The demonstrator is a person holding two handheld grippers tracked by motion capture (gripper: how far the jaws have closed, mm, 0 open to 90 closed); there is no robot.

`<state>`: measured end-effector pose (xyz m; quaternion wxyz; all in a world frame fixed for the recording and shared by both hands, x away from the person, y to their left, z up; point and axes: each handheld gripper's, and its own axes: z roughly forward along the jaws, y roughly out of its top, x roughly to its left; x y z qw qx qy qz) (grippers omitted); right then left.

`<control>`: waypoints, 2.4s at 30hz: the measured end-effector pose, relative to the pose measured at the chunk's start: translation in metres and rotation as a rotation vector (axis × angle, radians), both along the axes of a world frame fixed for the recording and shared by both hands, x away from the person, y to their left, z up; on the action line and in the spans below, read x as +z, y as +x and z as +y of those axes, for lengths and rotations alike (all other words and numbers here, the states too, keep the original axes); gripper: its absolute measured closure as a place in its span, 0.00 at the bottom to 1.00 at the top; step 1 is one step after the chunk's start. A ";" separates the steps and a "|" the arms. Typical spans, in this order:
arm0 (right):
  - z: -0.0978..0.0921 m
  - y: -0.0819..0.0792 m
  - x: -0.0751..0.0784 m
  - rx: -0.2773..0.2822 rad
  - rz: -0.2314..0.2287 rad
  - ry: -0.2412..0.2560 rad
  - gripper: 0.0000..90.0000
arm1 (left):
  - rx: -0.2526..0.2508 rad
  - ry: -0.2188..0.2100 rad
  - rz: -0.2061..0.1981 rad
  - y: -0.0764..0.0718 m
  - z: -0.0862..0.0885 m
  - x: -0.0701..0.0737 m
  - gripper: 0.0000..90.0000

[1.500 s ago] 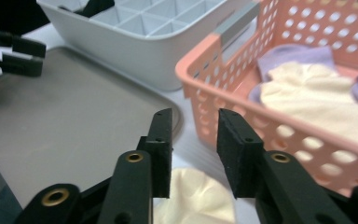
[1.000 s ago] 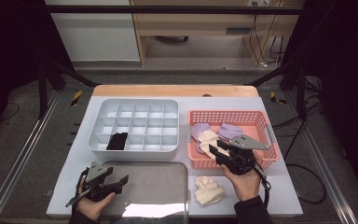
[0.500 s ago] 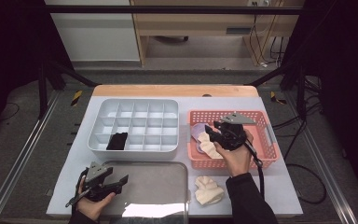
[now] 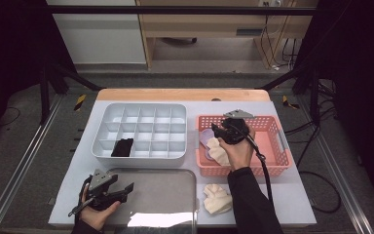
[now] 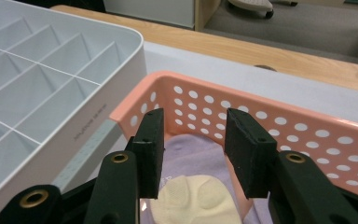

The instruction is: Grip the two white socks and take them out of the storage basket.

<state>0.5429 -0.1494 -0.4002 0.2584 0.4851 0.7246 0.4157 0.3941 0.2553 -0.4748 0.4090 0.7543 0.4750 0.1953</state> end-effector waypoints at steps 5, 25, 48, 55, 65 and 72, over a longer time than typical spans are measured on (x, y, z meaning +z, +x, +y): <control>0.000 0.010 -0.012 -0.012 0.032 -0.027 0.65 | -0.002 0.008 0.001 -0.001 0.000 0.000 0.31; -0.003 0.026 -0.051 -0.052 0.216 -0.107 0.61 | -0.003 0.009 0.002 0.000 -0.001 -0.001 0.31; -0.006 0.023 -0.046 -0.066 0.228 -0.079 1.00 | -0.002 0.010 0.002 0.000 -0.001 -0.001 0.31; -0.009 0.017 -0.031 -0.072 0.112 -0.042 1.00 | -0.003 0.009 0.001 -0.001 -0.001 0.000 0.31; -0.022 -0.003 0.004 -0.059 -0.027 0.047 1.00 | -0.004 0.011 0.002 0.000 -0.002 -0.001 0.31; -0.024 -0.023 0.033 -0.018 -0.101 0.078 1.00 | -0.004 0.010 0.002 0.000 -0.002 -0.001 0.31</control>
